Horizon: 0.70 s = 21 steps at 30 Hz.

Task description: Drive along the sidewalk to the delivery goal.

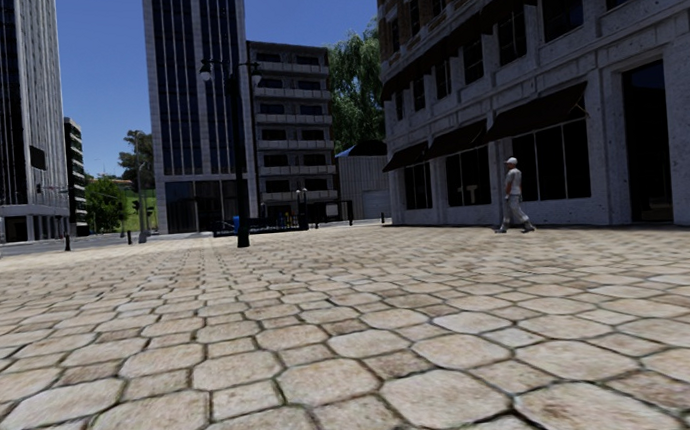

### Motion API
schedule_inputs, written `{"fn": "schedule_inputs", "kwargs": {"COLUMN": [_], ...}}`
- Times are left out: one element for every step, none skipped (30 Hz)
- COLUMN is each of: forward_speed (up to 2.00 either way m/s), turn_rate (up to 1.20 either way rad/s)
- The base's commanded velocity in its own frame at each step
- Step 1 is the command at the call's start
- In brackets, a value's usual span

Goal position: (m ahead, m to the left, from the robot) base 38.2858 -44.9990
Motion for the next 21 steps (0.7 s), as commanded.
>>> {"fn": "schedule_inputs", "kwargs": {"forward_speed": [2.0, 2.0, 2.0, 2.0, 2.0, 2.0, 2.0, 2.0, 2.0, 2.0, 2.0, 2.0, 2.0, 2.0, 2.0, 2.0, 2.0, 2.0, 2.0, 2.0, 2.0], "turn_rate": [0.0, 0.0, 0.0, 0.0, 0.0, 0.0, 0.0, 0.0, 0.0, 0.0, 0.0, 0.0, 0.0, 0.0, 0.0, 0.0, 0.0, 0.0, 0.0, 0.0, 0.0]}}
